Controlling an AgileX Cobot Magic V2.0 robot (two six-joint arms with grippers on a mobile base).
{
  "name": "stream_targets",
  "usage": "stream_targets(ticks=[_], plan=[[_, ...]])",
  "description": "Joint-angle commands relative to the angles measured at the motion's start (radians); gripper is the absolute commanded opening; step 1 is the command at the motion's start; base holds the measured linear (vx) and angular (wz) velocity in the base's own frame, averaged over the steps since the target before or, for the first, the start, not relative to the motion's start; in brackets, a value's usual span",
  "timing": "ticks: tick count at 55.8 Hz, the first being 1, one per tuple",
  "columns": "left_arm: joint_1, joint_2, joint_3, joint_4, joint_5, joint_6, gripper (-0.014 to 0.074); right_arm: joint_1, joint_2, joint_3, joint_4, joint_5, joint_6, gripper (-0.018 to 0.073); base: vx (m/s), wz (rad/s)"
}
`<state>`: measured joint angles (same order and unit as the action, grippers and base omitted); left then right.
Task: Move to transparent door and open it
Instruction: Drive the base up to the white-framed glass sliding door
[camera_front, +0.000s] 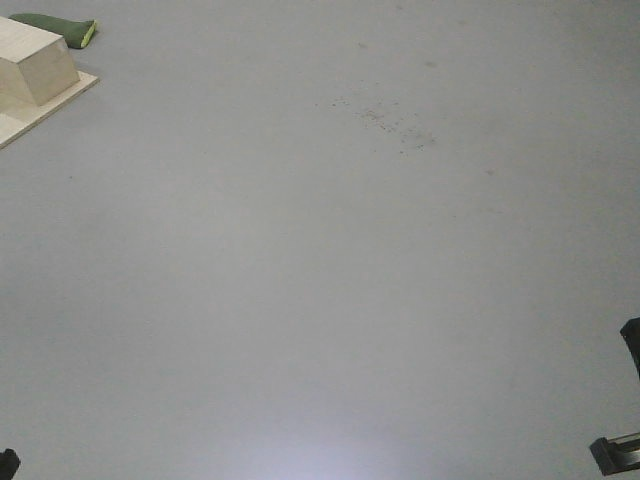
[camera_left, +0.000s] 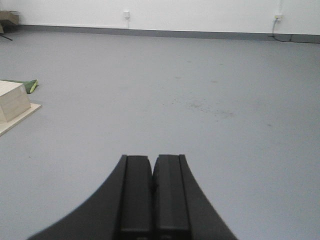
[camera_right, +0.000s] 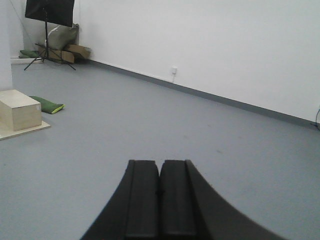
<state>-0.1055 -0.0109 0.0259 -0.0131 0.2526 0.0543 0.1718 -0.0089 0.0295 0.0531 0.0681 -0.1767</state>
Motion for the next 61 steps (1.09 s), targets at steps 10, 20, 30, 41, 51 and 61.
stream_targets(ticks=[10, 20, 30, 41, 51, 61], plan=[[-0.003, -0.013, -0.025, -0.008, -0.081, -0.002, 0.0003, -0.003, -0.016, 0.003, -0.003, -0.080, -0.001, -0.0006, 0.45, 0.16], [-0.003, -0.013, -0.025, -0.008, -0.081, -0.002, 0.0003, -0.003, -0.016, 0.003, -0.003, -0.080, -0.001, -0.0006, 0.47, 0.08], [-0.003, -0.013, -0.025, -0.008, -0.081, -0.002, 0.0003, -0.003, -0.016, 0.003, -0.003, -0.080, -0.001, -0.0006, 0.48, 0.11], [-0.003, -0.013, -0.025, -0.008, -0.081, -0.002, 0.0003, -0.003, -0.016, 0.003, -0.003, -0.080, -0.001, -0.0006, 0.49, 0.18], [-0.003, -0.013, -0.025, -0.008, -0.081, -0.002, 0.0003, -0.003, -0.016, 0.003, -0.003, -0.080, -0.001, -0.0006, 0.51, 0.27], [-0.003, -0.013, -0.025, -0.008, -0.081, -0.002, 0.0003, -0.003, -0.016, 0.003, -0.003, -0.080, -0.001, -0.0006, 0.53, 0.38]])
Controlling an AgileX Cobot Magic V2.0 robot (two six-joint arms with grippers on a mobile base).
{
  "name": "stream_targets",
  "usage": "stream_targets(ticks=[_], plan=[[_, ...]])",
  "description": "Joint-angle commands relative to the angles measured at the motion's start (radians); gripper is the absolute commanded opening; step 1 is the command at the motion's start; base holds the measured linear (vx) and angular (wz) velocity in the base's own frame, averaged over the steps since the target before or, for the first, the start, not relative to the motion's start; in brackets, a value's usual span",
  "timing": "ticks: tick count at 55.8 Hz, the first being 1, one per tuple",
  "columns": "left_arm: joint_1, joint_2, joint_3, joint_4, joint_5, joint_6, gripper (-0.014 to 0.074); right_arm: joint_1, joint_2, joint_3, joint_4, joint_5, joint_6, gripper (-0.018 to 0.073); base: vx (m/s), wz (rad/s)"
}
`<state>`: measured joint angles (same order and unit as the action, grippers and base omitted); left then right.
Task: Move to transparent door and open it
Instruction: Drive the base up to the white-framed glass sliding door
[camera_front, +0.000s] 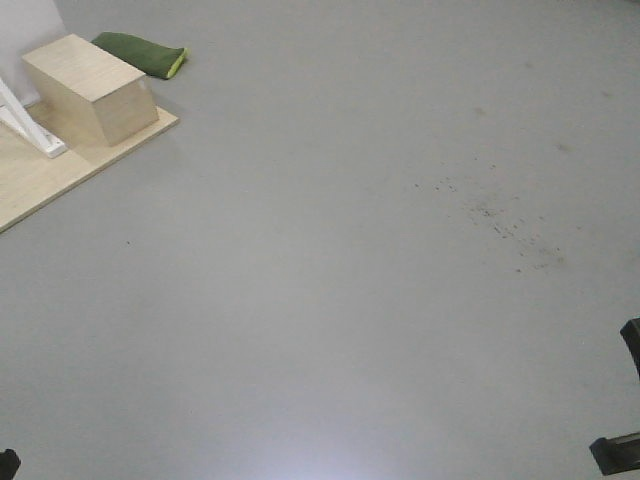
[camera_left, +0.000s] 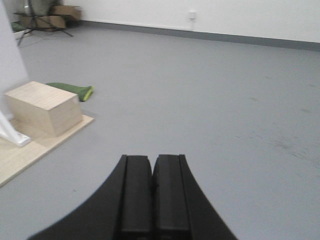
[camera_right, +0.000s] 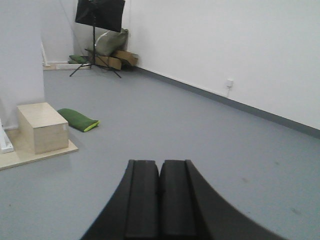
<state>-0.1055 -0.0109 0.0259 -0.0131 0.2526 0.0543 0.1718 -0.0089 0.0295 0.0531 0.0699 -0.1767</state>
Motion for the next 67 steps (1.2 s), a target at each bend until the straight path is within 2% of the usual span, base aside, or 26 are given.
stream_targets(ticks=[1, 67], plan=[[-0.003, -0.013, -0.025, -0.008, -0.081, -0.002, 0.0003, -0.003, -0.016, 0.003, -0.003, -0.082, -0.001, -0.0006, 0.54, 0.46], [-0.003, -0.013, -0.025, -0.008, -0.081, -0.002, 0.0003, -0.003, -0.016, 0.003, -0.003, -0.082, -0.001, -0.0006, 0.53, 0.52]])
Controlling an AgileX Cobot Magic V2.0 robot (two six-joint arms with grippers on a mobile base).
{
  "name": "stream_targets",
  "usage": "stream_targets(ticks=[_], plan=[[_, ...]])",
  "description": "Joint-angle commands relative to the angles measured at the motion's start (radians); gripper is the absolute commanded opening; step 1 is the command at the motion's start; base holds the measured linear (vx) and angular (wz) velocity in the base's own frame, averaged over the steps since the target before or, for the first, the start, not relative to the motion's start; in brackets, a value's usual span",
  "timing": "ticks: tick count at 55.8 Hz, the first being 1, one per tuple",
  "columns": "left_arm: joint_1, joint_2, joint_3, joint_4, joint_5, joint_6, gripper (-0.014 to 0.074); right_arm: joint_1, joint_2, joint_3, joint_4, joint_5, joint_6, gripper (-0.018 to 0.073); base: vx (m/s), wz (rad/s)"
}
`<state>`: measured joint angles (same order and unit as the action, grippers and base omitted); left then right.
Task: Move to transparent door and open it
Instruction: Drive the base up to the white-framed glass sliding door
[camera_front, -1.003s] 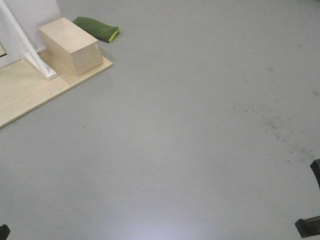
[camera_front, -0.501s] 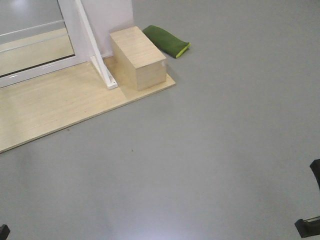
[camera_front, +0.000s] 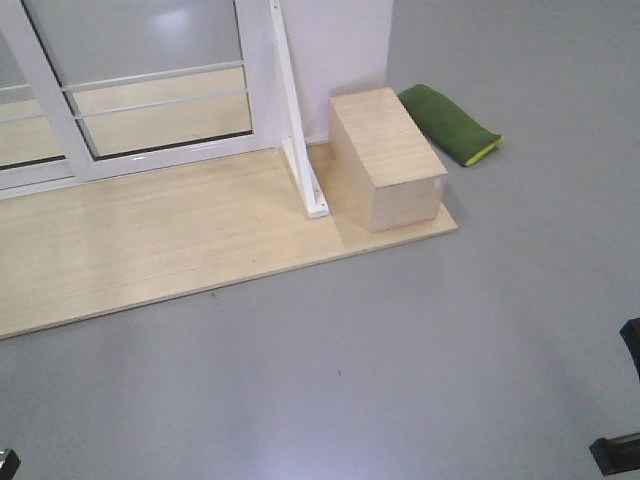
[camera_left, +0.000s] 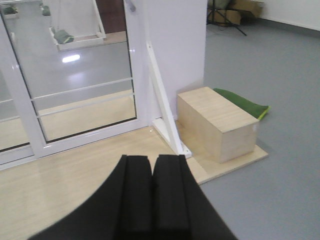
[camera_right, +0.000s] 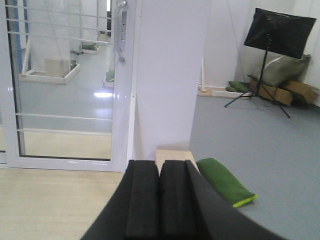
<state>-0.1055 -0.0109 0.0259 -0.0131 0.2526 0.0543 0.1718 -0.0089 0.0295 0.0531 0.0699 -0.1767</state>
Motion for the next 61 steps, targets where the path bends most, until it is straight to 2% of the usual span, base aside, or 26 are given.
stream_targets(ticks=[1, 32, 61], plan=[[-0.003, -0.013, -0.025, -0.008, -0.081, -0.002, 0.0003, -0.003, -0.016, 0.003, -0.003, -0.082, -0.001, -0.0006, 0.50, 0.45], [-0.003, -0.013, -0.025, -0.008, -0.081, -0.002, 0.0003, -0.003, -0.016, 0.003, -0.003, -0.082, -0.001, -0.0006, 0.50, 0.44], [-0.003, -0.013, -0.025, -0.008, -0.081, -0.002, 0.0003, -0.003, -0.016, 0.003, -0.003, -0.082, -0.001, -0.0006, 0.48, 0.05]])
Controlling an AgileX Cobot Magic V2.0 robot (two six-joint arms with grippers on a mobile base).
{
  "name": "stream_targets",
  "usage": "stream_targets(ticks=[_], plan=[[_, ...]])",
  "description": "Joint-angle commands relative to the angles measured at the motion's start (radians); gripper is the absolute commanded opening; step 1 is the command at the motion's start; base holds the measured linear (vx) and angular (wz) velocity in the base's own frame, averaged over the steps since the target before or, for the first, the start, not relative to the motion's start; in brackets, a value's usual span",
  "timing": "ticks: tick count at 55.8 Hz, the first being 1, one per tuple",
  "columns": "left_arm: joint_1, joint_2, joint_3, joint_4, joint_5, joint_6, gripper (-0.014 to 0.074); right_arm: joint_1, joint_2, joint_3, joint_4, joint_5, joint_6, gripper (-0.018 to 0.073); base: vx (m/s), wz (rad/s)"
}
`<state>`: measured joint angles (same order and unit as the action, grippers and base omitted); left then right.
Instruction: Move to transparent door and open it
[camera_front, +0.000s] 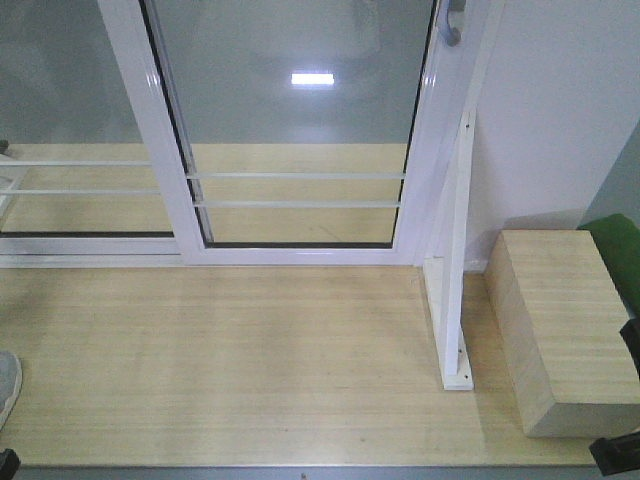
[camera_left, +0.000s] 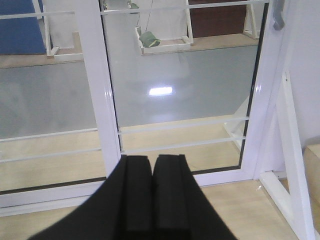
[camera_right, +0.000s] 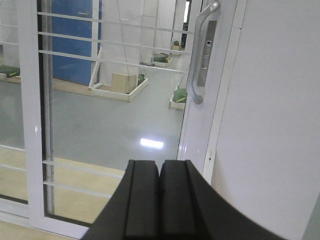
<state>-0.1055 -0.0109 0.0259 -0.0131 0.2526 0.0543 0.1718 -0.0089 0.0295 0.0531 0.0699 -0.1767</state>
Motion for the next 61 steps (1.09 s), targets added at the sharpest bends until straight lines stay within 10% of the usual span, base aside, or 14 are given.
stream_targets(ticks=[1, 61], plan=[[-0.003, -0.013, -0.025, -0.008, -0.081, -0.002, 0.0003, -0.003, -0.016, 0.003, -0.003, -0.082, -0.001, -0.0006, 0.46, -0.01], [-0.003, -0.013, -0.025, -0.008, -0.081, -0.002, 0.0003, -0.003, -0.016, 0.003, -0.003, -0.082, -0.001, -0.0006, 0.34, 0.00]])
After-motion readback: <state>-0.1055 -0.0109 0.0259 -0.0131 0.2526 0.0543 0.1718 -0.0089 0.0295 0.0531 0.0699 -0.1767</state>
